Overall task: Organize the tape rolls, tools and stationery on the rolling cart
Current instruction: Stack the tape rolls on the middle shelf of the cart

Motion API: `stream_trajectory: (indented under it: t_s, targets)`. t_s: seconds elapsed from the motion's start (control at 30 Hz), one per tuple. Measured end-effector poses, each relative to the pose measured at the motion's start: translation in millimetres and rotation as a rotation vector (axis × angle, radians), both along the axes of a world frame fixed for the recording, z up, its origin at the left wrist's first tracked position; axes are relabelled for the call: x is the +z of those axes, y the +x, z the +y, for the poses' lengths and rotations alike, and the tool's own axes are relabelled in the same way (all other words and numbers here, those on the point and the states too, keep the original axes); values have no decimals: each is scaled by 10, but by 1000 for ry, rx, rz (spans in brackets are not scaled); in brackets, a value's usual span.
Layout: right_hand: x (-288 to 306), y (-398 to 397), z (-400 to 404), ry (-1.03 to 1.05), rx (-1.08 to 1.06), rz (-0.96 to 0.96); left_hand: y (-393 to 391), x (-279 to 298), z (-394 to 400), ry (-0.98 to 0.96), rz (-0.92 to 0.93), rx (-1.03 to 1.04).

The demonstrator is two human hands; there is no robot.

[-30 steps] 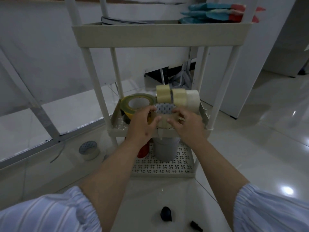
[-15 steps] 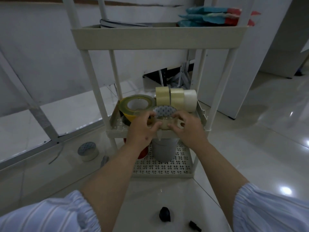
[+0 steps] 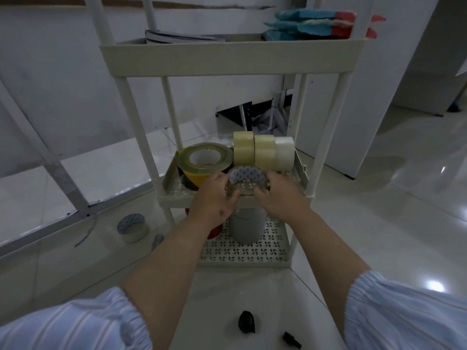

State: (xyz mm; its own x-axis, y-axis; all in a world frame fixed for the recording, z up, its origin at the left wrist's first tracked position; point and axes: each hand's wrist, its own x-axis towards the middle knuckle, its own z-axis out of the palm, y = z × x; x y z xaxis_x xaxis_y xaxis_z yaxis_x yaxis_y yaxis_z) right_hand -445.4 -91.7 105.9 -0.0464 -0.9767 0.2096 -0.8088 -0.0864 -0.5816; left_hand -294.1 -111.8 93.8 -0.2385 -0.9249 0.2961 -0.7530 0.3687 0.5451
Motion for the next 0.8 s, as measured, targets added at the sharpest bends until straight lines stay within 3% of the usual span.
stream_trajectory:
  t_s: [0.2, 0.33, 0.47, 0.6, 0.7, 0.8]
  targets:
    - [74, 4, -88, 113, 68, 110, -22, 54, -24, 32, -28, -2]
    - [275, 106, -61, 201, 47, 205, 118, 123, -25, 183, -186, -78]
    - [426, 271, 65, 27, -16, 306, 226, 334, -30, 278, -264, -150]
    - [339, 403, 111, -249, 33, 226, 448, 413, 127, 102, -208, -326]
    - [171, 632, 136, -341, 104, 221, 847, 343, 329, 54, -139, -355]
    - [-108, 1013, 227, -399, 234, 307, 1397, 86, 466, -10, -246, -393]
